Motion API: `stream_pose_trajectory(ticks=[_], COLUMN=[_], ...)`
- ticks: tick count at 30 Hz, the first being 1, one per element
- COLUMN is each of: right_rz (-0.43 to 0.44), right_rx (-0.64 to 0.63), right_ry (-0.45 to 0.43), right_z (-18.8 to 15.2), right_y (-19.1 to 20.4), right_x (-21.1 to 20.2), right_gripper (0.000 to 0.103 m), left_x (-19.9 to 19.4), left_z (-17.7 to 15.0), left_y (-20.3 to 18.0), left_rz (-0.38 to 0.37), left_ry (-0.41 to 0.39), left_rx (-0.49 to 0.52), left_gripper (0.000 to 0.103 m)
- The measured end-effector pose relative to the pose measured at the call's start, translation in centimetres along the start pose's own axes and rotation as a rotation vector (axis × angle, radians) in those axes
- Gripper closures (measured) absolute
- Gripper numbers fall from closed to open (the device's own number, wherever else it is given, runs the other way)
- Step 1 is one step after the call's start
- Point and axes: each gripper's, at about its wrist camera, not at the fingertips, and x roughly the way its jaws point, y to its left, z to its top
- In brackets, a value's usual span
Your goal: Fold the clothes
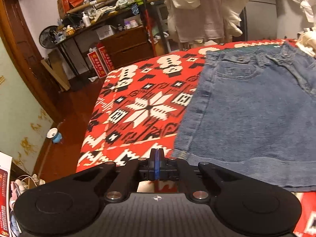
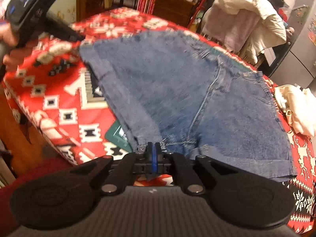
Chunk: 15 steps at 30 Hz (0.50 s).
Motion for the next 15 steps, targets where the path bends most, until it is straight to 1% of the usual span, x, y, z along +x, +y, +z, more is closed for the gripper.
stream_pose_trajectory(ticks=[4,5,7,12,13,14,15], right_rz=[-0.008,-0.012,-0.027,-0.083,-0.096,-0.108,-0.12], right_rx=[0.048,0.059,0.079,0.166,0.186,0.205,0.222], right_ry=[-0.047,-0.054,-0.068,-0.062,-0.06,-0.057,-0.054], right_z=[-0.3,-0.5,-0.9,-2.7,-3.1,-3.6,-4.1], right_y=[-2.6,-3.3,-4.9,-9.5,-10.4,-11.3,-12.2], right_x=[-2.1,-2.6,-3.6,-4.7,-4.9,-5.0,-5.1], right_gripper=[0.102,0.102,0.1,0.099,0.097,0.096,0.095], left_x=[-2.4,-3.1,-4.4,-8.1,-8.7,-9.4,-10.0], left_z=[0.3,0.4,0.6,0.8,0.8,0.8,0.7], left_y=[-1.4,-2.0,-3.5,-8.9,-10.2,-11.5,-12.8], left_rz=[-0.068,-0.09,-0.135,-0.274,-0.3,-0.322,-0.343], left_ry=[-0.015,-0.022,-0.038,-0.079,-0.09,-0.105,-0.116], left_rx=[-0.018,-0.023,-0.007,0.063,0.091,0.121,0.144], left_gripper=[0.103,0.099,0.098,0.097,0.097,0.094,0.089])
